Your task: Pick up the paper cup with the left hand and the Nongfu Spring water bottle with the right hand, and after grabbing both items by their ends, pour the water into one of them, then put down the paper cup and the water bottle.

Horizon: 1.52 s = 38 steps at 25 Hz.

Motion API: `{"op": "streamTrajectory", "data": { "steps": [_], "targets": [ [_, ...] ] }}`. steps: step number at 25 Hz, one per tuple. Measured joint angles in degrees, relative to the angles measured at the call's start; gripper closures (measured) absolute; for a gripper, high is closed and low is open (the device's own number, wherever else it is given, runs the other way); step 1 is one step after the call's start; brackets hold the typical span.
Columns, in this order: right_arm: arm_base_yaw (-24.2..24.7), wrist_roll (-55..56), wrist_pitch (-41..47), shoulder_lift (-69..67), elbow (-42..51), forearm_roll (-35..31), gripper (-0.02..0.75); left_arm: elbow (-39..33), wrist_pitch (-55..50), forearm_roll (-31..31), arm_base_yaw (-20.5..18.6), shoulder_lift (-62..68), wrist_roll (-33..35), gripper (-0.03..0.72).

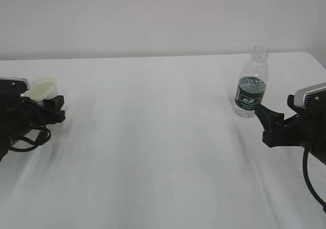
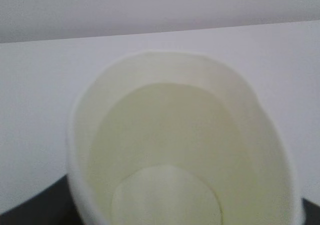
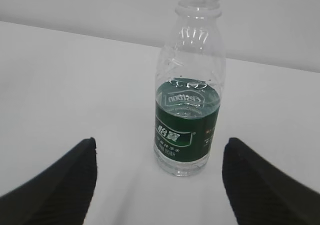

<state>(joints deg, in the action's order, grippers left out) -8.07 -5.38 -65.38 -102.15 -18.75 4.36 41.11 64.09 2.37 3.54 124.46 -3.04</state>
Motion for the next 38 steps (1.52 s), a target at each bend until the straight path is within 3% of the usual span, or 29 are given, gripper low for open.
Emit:
{"op": "streamTrajectory", "data": {
  "steps": [20,28,38],
  "targets": [
    [0.0,0.0,0.0,0.0,0.46,0.0,0.145,0.0,0.0,0.0,0.0,0.59,0.13,0.23],
    [0.0,0.0,0.0,0.0,0.46,0.0,0.145,0.0,1.1,-0.14,0.0,0.59,0.13,0.14],
    [0.0,0.0,0.0,0.0,0.46,0.0,0.145,0.0,1.1,-0.14,0.0,0.59,0.13,0.123]
  ]
}}
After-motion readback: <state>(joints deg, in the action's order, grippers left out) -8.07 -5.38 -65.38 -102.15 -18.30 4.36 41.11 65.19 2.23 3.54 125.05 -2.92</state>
